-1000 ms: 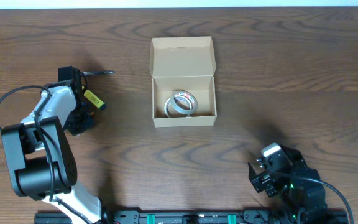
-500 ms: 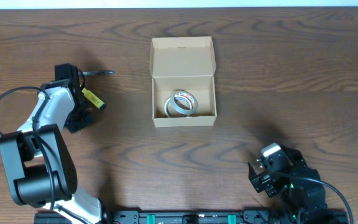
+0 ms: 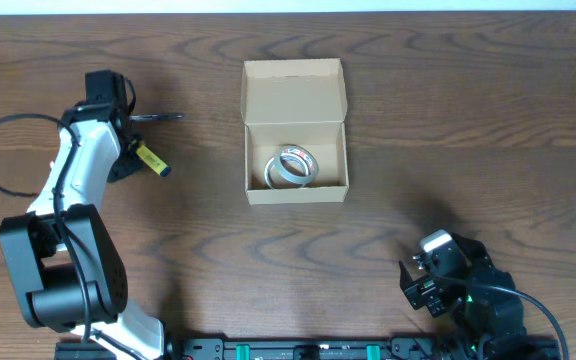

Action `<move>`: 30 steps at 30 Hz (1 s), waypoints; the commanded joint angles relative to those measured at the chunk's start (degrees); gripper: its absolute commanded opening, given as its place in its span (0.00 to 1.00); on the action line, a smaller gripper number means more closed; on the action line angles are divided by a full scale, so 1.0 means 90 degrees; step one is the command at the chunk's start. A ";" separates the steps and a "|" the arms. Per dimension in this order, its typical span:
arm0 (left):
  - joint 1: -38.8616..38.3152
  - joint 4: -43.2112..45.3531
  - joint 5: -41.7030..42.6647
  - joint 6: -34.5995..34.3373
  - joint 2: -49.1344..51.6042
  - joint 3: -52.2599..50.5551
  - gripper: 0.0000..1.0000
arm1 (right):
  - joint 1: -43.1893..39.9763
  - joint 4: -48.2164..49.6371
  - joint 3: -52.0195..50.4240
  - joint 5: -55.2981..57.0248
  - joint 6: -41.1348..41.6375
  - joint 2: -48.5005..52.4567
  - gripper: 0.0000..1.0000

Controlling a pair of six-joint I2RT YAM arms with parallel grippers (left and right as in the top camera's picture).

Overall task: Pack container
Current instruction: 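Carry the correction tape dispenser with the left gripper into the box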

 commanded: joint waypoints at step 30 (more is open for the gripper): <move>-0.2480 -0.0029 0.0393 0.2234 -0.0170 0.2016 0.41 | -0.0056 0.0010 -0.0010 0.0041 0.0015 -0.0027 0.99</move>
